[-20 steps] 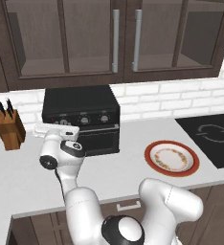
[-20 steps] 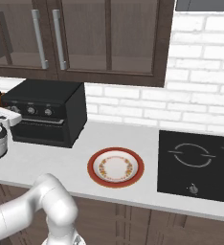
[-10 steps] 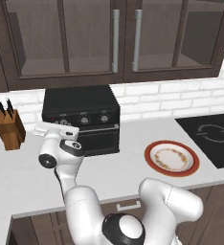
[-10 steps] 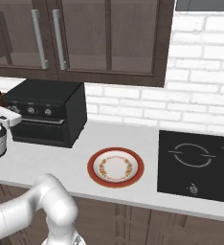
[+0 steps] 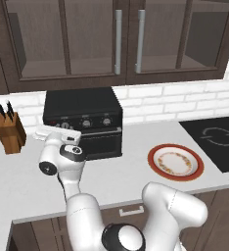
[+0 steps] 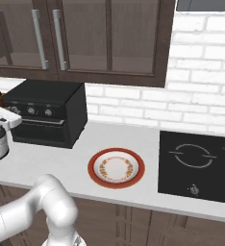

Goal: Pick up the kebab skewer and baguette bread, and place them inside the toaster oven. Close the toaster oven door and start by setting the timer.

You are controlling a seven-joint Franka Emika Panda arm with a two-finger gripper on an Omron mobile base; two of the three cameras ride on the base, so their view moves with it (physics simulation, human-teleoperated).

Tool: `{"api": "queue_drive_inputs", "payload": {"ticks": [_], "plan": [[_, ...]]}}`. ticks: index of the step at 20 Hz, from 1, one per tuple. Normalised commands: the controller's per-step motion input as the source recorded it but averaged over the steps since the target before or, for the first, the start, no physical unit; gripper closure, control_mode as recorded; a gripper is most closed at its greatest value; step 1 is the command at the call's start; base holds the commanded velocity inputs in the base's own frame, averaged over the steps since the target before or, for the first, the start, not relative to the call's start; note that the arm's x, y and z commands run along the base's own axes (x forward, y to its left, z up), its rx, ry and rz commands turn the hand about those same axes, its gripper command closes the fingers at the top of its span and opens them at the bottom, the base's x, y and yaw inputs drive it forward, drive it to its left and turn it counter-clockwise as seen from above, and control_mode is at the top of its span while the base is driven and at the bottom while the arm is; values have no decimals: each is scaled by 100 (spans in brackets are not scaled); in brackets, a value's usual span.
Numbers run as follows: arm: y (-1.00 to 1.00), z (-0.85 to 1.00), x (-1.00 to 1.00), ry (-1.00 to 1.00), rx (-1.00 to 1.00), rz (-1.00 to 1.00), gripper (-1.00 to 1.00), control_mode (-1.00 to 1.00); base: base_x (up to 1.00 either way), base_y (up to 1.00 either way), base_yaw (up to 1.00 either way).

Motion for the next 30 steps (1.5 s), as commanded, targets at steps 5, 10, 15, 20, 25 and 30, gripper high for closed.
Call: {"api": "queue_drive_inputs", "payload": {"ticks": [5,10,15,20,25,30], "plan": [[-10,-2,11,-14,20,1,100,-100,0,0,0],[-9,0,19,-10,24,0,100,-100,0,0,0],[0,0,30,-8,26,0,100,-100,0,0,0],[0,0,31,-5,24,0,100,-100,0,0,0],[8,3,9,-4,18,0,100,-100,0,0,0],[3,2,0,-5,12,0,100,-100,0,0,0]]}}
